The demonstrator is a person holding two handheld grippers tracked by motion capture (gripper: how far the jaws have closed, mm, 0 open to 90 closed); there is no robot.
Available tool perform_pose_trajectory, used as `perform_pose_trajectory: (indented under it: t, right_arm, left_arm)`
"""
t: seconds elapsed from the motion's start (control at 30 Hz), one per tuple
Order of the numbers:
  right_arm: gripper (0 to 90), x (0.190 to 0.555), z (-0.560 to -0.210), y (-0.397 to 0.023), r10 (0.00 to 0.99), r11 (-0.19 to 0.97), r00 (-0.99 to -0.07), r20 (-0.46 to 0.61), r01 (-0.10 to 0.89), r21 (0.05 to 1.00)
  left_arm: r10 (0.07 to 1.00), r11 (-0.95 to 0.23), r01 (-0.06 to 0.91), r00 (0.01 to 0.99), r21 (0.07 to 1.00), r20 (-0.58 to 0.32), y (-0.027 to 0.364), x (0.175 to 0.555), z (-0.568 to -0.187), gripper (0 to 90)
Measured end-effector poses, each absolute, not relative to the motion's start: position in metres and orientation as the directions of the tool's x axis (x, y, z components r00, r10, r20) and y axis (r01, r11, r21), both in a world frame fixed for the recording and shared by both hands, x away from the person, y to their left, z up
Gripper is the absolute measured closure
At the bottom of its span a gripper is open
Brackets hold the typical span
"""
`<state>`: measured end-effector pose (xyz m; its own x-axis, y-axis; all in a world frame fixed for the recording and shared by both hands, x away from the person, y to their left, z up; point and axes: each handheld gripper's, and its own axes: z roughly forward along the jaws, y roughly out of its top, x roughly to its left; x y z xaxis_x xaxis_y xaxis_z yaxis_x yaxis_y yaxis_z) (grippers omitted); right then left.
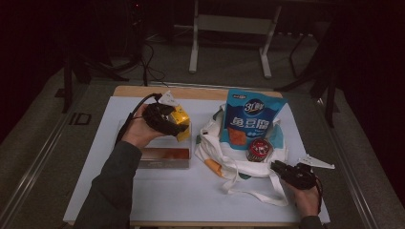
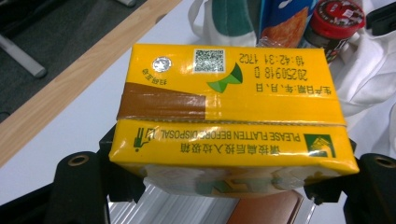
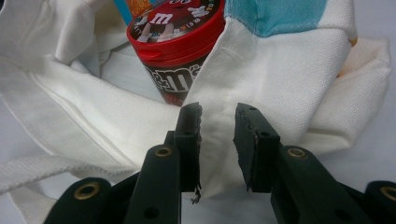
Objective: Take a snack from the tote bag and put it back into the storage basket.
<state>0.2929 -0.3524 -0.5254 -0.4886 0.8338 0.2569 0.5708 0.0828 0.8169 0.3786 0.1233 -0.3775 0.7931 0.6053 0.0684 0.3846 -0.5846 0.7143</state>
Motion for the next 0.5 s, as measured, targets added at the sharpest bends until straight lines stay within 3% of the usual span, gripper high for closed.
perform_pose_trajectory:
  t: [0.5]
  right_arm:
    - [71.0, 0.293, -0.526, -0.353, 0.834, 0.082, -0.488, 0.258, 0.571, 0.817]
  left_arm:
    - [0.666, -0.565, 0.435, 0.742, 0.701, 0.076, 0.149, 0.375, -0.383, 28.8]
